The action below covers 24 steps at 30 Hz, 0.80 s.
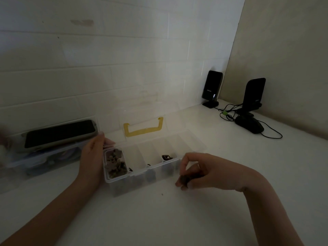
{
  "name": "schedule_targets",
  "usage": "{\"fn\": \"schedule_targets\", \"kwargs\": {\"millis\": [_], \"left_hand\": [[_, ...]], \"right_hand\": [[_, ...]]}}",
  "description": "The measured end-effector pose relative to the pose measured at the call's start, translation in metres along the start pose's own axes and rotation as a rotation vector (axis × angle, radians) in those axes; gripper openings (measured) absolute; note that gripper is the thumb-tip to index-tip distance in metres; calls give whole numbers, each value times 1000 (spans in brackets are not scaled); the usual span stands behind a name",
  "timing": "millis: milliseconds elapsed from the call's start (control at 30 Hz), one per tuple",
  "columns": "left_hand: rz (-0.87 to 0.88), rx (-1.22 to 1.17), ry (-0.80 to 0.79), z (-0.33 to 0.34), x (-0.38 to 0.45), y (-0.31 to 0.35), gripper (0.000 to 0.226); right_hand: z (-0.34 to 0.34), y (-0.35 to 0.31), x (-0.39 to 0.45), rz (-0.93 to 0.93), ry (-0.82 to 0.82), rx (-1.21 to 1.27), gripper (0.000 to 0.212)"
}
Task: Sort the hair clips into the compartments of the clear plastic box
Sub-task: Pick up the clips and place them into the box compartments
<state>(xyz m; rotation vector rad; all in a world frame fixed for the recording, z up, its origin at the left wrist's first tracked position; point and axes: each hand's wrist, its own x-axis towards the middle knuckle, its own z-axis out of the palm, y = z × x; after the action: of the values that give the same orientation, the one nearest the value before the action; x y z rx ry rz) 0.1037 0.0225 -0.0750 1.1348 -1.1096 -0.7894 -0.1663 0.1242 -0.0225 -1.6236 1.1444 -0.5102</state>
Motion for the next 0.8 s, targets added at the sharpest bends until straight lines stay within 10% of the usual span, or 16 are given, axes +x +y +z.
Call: {"fn": "schedule_targets", "kwargs": {"millis": [800], "left_hand": [[47,-96,20,1,-7,4,37]], "right_hand": [[26,-16,23,-440,465,149,26]]}}
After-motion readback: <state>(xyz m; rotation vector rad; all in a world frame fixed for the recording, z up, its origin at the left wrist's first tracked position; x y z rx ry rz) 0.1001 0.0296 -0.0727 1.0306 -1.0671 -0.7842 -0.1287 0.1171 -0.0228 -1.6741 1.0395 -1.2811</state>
